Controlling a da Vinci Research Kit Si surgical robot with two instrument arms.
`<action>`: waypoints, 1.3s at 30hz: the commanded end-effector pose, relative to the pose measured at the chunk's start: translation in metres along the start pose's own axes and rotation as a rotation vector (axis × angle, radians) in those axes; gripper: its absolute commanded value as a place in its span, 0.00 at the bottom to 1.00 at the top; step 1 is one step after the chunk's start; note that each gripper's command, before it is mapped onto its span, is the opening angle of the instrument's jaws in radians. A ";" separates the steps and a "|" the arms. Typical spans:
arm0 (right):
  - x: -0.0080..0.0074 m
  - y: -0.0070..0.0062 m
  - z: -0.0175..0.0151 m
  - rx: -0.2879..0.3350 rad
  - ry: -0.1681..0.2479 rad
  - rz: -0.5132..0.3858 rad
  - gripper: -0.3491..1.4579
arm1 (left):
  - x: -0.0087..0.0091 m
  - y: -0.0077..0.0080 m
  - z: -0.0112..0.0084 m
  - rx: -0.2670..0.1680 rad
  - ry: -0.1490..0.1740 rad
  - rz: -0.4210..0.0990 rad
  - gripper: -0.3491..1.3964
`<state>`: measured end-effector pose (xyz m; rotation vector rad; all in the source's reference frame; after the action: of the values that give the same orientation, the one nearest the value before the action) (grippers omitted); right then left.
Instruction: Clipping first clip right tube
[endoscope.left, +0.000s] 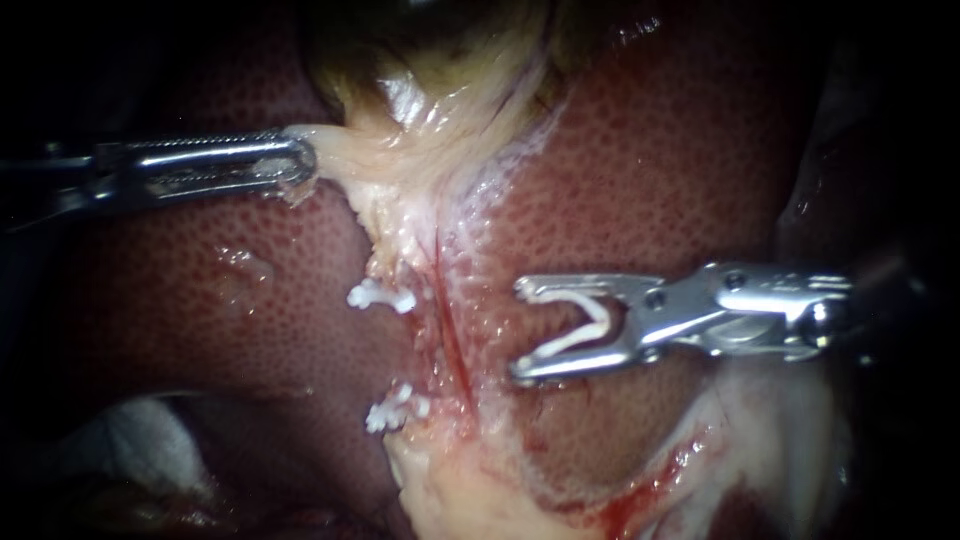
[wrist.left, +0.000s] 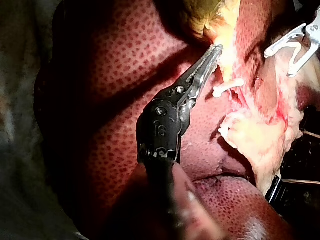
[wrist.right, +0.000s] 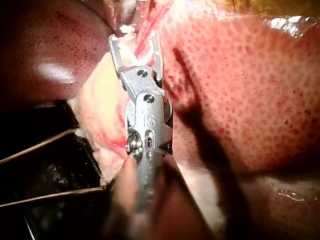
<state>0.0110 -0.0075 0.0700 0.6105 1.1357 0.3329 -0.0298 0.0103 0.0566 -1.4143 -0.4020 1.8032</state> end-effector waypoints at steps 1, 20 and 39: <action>-0.0006 0.0002 0.0009 0.002 -0.007 0.006 0.47 | 0.0000 0.0000 0.0000 0.000 0.000 0.000 0.00; -0.0067 0.0024 0.0074 0.002 -0.058 0.096 0.47 | -0.0001 0.0009 0.0001 -0.006 -0.001 0.001 0.00; -0.0082 0.0020 0.0093 0.023 -0.063 0.227 0.40 | -0.0005 0.0010 0.0004 -0.007 -0.001 0.004 0.00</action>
<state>0.0163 -0.0130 0.0801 0.7750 1.0096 0.5016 -0.0306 0.0094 0.0564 -1.4203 -0.4068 1.8070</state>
